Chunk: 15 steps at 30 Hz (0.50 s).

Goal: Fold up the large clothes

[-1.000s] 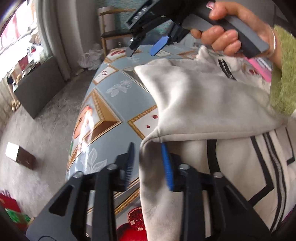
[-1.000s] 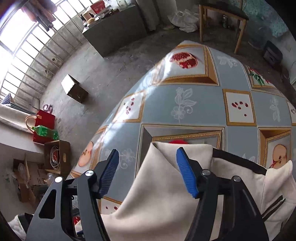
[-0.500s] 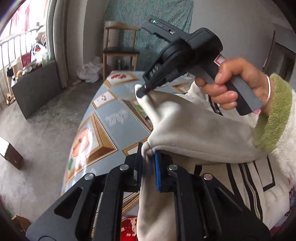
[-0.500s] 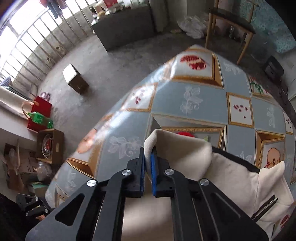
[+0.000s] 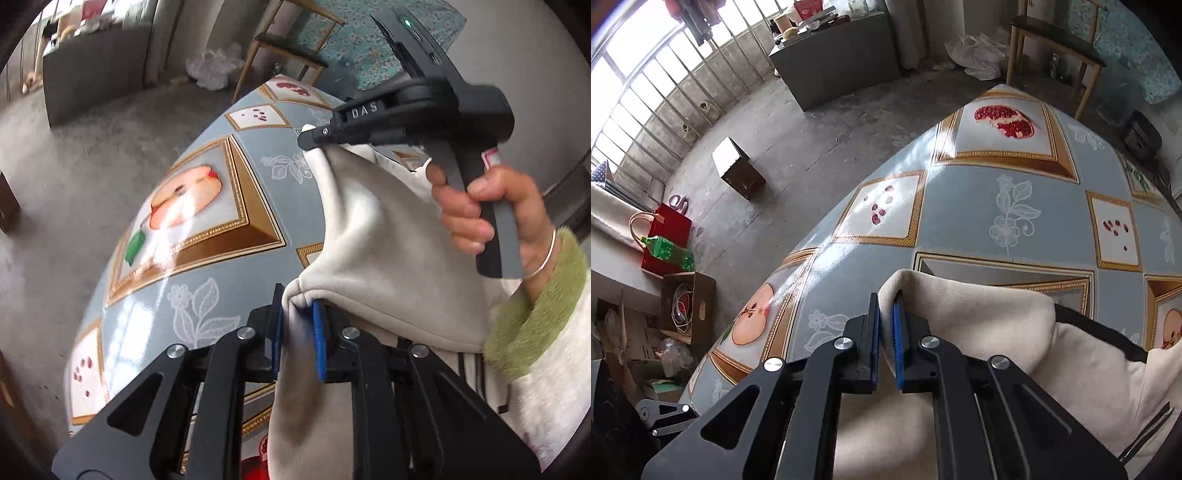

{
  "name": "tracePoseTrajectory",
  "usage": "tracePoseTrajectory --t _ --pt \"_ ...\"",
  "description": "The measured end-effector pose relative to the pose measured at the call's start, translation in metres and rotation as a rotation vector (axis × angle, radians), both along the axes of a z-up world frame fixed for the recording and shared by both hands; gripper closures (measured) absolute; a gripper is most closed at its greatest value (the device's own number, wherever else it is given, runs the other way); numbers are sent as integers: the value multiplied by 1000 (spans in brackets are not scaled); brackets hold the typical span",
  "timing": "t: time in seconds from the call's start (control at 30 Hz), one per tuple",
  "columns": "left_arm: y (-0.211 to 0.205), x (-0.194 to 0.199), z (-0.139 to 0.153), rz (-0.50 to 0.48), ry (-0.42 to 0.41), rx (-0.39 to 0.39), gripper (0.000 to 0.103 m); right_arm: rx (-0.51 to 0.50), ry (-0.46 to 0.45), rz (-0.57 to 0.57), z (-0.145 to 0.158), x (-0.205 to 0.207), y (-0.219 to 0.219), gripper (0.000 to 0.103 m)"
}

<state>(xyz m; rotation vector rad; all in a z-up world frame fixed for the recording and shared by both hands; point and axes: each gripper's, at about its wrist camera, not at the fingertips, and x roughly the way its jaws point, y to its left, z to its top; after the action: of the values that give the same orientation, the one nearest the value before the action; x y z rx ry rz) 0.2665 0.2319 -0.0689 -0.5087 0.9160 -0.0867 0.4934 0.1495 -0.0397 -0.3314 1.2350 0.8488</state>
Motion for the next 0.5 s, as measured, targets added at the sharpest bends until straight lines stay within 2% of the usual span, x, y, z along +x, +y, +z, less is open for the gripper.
tracePoseTrajectory --t 0.07,0.13,0.17,0.2,0.23,0.3,0.33,0.4,0.43,0.5 --pt "5 0 -3 -1 -1 -66 85 15 51 -14 7 4 -11 88" --pt "13 -1 -4 -2 3 -132 79 16 70 -43 26 7 -34 62" --pt "13 -3 -5 -3 2 -144 73 30 59 -52 39 6 -47 55" --pt "14 -4 -3 -2 1 -147 62 52 36 -62 56 4 -66 46" --pt "14 -7 1 3 -2 -129 57 73 2 -88 77 -1 -94 39" --pt "12 -14 8 12 -12 -70 36 98 -28 -145 105 -10 -144 28" --pt "12 -20 13 20 -25 -34 33 107 -42 -183 116 -18 -174 25" --pt "13 -30 18 17 -41 -15 31 119 -64 -285 131 -39 -242 23" --pt "11 -36 22 10 -50 -3 31 123 -61 -361 132 -54 -284 23" --pt "8 -45 28 1 -74 26 29 132 -34 -480 123 -74 -341 22"
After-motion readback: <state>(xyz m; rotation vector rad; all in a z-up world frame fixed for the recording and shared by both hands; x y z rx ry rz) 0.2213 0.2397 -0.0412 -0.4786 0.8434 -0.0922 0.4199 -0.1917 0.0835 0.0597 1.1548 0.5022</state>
